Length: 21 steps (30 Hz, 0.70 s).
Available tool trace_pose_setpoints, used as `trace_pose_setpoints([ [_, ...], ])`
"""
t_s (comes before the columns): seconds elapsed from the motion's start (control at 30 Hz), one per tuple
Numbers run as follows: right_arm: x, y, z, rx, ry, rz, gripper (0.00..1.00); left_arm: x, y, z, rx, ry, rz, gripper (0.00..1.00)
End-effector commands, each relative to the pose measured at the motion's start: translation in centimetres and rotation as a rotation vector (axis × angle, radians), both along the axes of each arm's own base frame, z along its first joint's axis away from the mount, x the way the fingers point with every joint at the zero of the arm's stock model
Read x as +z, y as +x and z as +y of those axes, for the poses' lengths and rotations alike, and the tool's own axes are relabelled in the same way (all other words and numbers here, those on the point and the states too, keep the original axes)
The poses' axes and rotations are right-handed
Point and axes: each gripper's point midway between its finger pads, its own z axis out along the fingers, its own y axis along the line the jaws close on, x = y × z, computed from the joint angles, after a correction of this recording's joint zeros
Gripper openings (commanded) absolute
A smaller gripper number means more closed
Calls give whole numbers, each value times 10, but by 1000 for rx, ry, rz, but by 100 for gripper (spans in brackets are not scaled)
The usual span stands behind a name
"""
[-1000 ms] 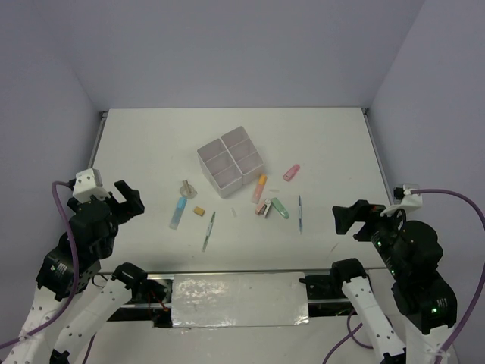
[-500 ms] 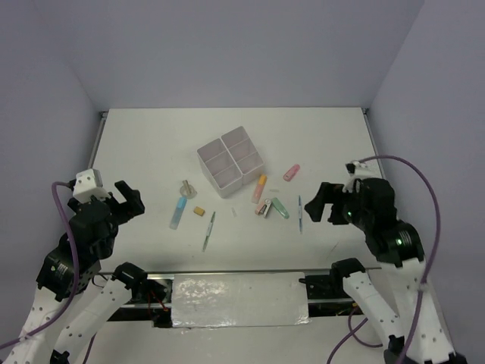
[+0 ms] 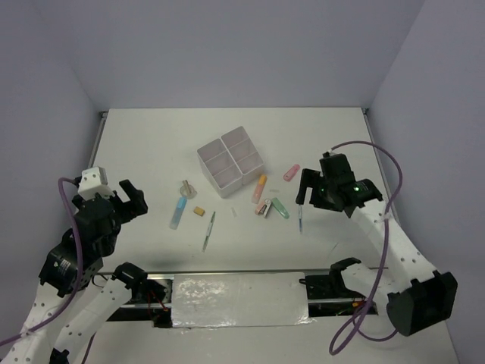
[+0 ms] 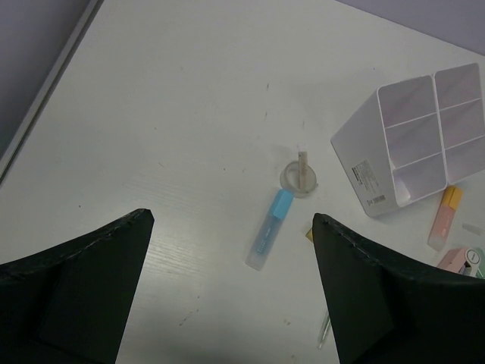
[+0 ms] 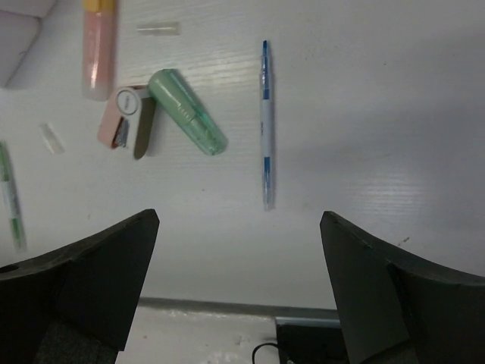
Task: Sort the stationery into containers
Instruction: Pick up the pen from the center of the board.
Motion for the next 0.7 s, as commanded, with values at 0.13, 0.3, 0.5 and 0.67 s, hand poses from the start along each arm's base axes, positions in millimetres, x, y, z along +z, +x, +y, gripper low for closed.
trace_pose_setpoints([
  [0.13, -62, 42, -19, -92, -195, 54, 83, 4, 10, -10, -53, 17, -14, 99],
  [0.3, -104, 40, -10, -52, -216, 169, 75, 4, 10, -14, -72, 16, -16, 99],
  [0.5, -126, 35, 7, -4, -181, 196, 55, 2, 11, -16, -84, 21, -9, 99],
  [0.67, -139, 34, 8, 13, -188, 221, 44, 1, 13, -17, -85, 23, -2, 99],
])
